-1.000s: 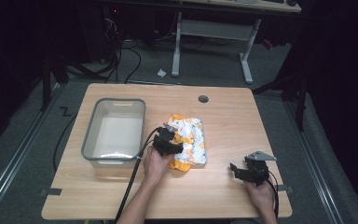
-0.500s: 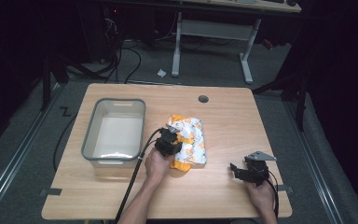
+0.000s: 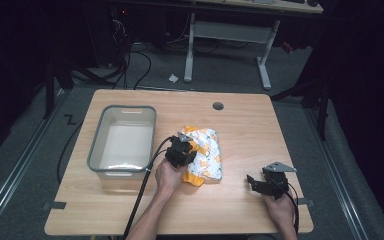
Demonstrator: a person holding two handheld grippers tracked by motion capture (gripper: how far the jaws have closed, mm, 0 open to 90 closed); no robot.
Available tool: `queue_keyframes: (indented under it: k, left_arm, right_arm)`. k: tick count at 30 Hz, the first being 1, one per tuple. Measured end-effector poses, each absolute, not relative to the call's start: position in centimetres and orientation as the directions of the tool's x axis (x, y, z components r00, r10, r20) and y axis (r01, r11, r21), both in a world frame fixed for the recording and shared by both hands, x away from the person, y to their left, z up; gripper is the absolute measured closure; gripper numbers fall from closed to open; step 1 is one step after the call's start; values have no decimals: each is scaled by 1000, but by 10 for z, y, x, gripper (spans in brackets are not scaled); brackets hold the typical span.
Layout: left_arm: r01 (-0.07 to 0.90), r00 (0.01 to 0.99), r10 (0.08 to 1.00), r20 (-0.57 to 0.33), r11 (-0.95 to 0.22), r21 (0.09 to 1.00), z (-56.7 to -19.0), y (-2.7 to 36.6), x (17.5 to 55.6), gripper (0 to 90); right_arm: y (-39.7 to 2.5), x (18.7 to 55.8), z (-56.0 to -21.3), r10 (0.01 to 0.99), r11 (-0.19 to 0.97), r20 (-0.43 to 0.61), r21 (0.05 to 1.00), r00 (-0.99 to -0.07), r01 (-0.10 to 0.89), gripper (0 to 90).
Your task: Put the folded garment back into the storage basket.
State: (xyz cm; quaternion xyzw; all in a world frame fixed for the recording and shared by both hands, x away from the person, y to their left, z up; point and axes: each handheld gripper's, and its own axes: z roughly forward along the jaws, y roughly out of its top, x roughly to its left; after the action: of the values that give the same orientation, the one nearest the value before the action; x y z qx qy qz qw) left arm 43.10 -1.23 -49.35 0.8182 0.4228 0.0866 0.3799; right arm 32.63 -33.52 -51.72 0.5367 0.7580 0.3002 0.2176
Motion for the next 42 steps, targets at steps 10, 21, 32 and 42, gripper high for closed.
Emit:
queue_keyframes:
  k: [10, 21, 32, 42]
  left_arm:
    - [586, 655, 724, -215, -308, 749, -471, -4, 421, 738]
    - [561, 664, 713, -223, -278, 780, -456, 7, 414, 740]
    - [528, 681, 700, -214, -267, 806, -434, 19, 410, 740]
    - [523, 676, 702, -225, -242, 817, -420, 34, 412, 741]
  right_arm:
    - [-335, 326, -517, 944, 244, -7, 689, -329, 683, 275]
    - [-335, 326, -517, 944, 245, -8, 689, -330, 682, 275]
    - [-335, 326, -517, 944, 246, -9, 688, -331, 683, 275]
    - [-335, 326, -517, 944, 246, -9, 688, -331, 683, 275]
